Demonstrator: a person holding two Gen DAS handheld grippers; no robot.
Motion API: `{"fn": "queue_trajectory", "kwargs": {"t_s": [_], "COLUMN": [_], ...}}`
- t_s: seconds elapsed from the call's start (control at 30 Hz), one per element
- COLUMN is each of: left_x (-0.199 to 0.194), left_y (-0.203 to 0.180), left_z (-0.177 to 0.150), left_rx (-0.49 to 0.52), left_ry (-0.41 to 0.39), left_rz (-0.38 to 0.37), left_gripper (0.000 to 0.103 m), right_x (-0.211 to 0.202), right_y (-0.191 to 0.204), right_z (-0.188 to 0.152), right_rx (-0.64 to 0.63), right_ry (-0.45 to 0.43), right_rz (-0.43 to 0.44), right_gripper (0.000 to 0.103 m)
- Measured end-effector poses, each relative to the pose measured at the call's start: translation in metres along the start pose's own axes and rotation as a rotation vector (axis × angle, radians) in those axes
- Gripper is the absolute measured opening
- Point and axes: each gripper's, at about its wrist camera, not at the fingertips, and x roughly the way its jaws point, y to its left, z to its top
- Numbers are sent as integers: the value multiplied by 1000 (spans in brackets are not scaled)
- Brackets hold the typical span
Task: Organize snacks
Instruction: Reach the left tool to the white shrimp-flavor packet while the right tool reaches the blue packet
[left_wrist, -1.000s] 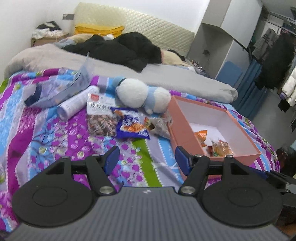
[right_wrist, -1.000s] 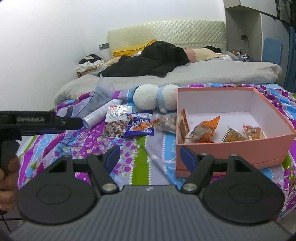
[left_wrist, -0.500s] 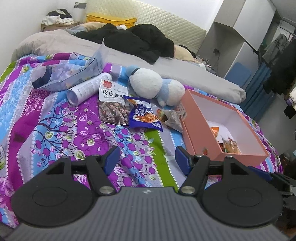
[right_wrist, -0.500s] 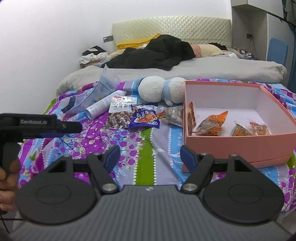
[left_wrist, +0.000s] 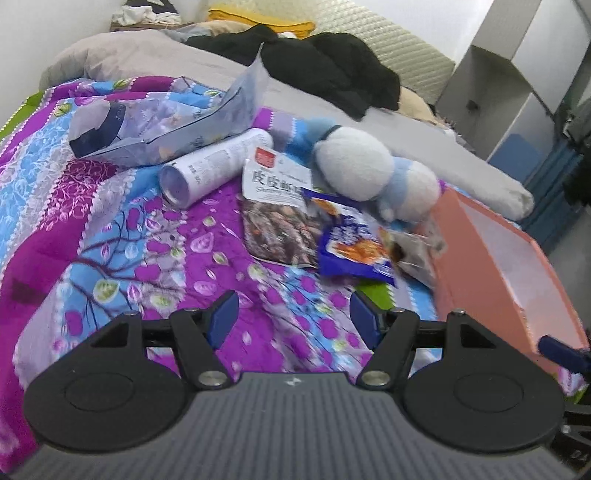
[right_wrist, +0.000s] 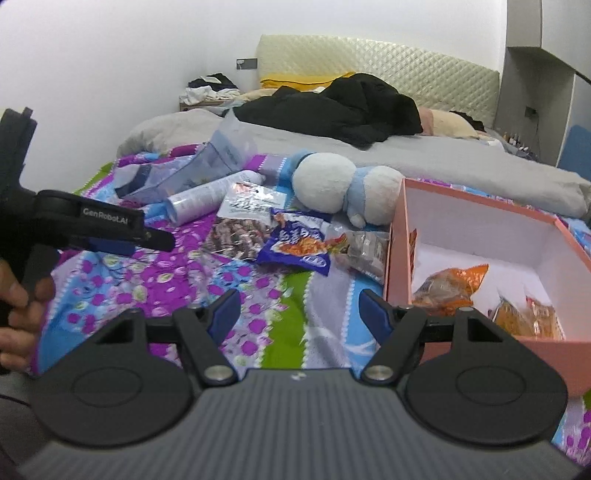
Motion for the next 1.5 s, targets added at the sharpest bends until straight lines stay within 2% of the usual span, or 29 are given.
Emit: {"fn": "queue_trajectory", "kwargs": {"t_s": [0.23, 0.3, 0.53, 0.67, 0.8, 0.9, 1.07, 1.2, 1.33, 1.43, 1.5], "left_x": [48, 63, 112, 137, 156, 162, 171, 176, 183, 189, 193], "left_y": [10, 14, 31, 39, 55, 64, 69, 70, 72, 71, 66], "left_z": [28, 36, 61, 69, 72, 75, 82, 85, 89, 93, 95], "left_rx": [22, 5, -79, -80, -120, -165, -183, -172, -195, -216, -196], "left_ry": [42, 49, 93, 123, 151, 148, 150, 141, 137, 141, 133], "left_rz": [27, 9, -24, -31, -33, -61, -85, -105, -142, -178, -184], "left_gripper": [71, 71, 70, 70, 63, 62, 57, 56, 56, 56, 56], "right_x": [37, 50, 97, 124, 147, 161, 180, 193, 203, 213, 219], "right_y": [9, 12, 20, 25, 34, 38, 43, 47, 53, 57, 59], "right_z": [6, 7, 16, 18, 13, 10, 6, 5, 3, 2, 1], "right_rx": [-32, -38, -102, -138, -221, -271, -329, -362, -422, -460, -483], "right_ry": [-19, -9, 12, 21, 25, 40, 47, 65, 80, 98, 98], "right_rz": [-6, 6, 20, 14, -15, -22, -22, -16, -27, -34, -46], "right_gripper": [70, 67, 66, 66, 66, 66, 66, 58, 57, 51, 51]}}
